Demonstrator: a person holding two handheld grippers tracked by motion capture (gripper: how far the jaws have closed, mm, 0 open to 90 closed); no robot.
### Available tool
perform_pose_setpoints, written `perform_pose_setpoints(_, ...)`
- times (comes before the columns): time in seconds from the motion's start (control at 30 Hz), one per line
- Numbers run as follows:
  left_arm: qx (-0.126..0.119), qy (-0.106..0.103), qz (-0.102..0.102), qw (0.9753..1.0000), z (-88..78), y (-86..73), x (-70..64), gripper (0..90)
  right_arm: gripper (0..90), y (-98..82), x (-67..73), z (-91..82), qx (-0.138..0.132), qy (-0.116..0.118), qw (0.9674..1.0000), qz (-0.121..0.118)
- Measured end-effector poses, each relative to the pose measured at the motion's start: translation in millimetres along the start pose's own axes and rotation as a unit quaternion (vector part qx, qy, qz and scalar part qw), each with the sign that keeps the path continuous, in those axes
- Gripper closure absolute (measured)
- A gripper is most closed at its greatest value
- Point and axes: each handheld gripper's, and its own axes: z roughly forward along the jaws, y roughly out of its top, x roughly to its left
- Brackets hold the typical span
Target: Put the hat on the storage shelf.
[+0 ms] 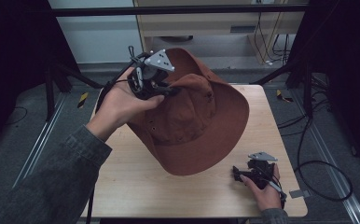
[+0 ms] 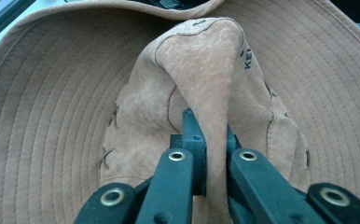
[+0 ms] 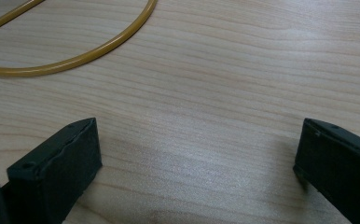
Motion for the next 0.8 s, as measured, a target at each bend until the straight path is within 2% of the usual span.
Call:
perform_pose_setpoints(0.2, 0.011, 0.003, -0.002, 0.9999, 10.7, 7.1, 1.4, 88.5, 0.4, 0.2, 0.2, -0.1, 0.001, 0.002, 1.0000, 0.002)
perform_pose_setpoints(0.43, 0.012, 0.006, 0.001, 0.9999, 19.4, 14.8, 0.6, 88.5, 0.4, 0.3, 0.1, 0.0, 0.001, 0.003, 1.0000, 0.002)
perform_pose_setpoints(0.63, 0.009, 0.005, 0.003, 0.9999, 26.5, 29.0, -1.7, 88.5, 0.4, 0.3, 0.1, 0.0, 0.001, 0.003, 1.0000, 0.002)
perform_pose_setpoints(0.8, 0.012, 0.008, 0.010, 0.9998, 41.9, 44.2, -4.2, 88.5, 0.5, 0.2, 0.1, -0.1, 0.000, 0.003, 1.0000, 0.003)
